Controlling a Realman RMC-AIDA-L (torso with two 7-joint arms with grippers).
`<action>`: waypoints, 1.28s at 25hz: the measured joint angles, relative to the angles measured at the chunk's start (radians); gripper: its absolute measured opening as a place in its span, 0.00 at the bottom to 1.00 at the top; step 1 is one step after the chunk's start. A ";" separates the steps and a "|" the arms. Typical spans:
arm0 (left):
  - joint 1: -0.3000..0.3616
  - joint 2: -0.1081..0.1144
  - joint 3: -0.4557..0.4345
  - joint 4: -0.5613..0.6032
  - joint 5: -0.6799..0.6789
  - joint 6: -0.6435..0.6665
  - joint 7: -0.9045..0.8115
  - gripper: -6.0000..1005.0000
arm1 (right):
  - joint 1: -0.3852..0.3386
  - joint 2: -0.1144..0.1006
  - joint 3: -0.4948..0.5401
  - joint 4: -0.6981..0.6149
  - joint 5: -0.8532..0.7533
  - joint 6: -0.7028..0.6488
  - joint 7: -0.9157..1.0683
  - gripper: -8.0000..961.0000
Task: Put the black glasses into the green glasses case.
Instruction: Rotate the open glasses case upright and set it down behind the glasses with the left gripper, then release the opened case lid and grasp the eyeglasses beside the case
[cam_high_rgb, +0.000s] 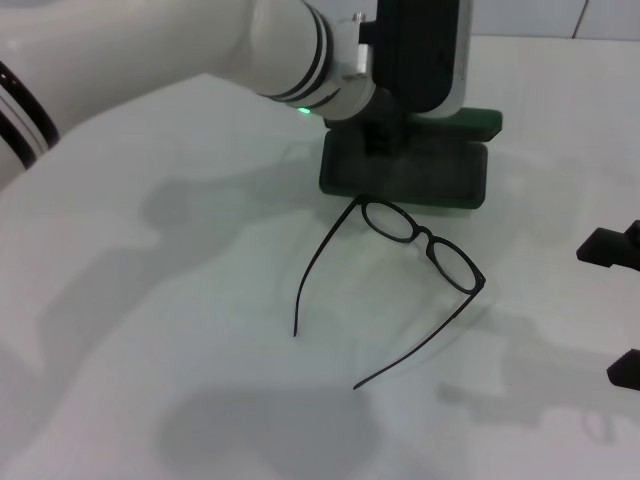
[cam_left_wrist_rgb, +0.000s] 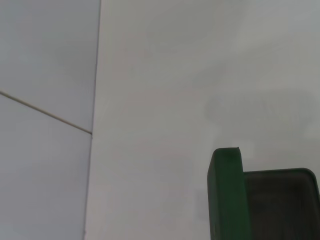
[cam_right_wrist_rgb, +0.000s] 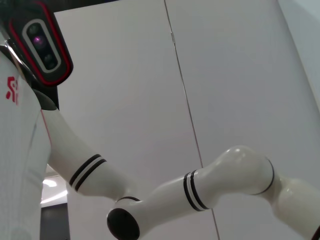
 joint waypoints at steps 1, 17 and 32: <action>-0.002 -0.001 0.001 -0.013 -0.001 -0.004 -0.002 0.22 | 0.000 0.000 0.000 0.000 0.000 0.001 0.000 0.76; -0.014 -0.001 0.015 -0.082 -0.062 0.012 -0.023 0.23 | 0.000 0.004 0.000 0.002 0.006 0.012 0.003 0.74; 0.185 0.005 -0.109 0.387 -0.082 0.160 -0.172 0.41 | 0.072 -0.016 0.000 -0.089 -0.101 0.321 0.145 0.73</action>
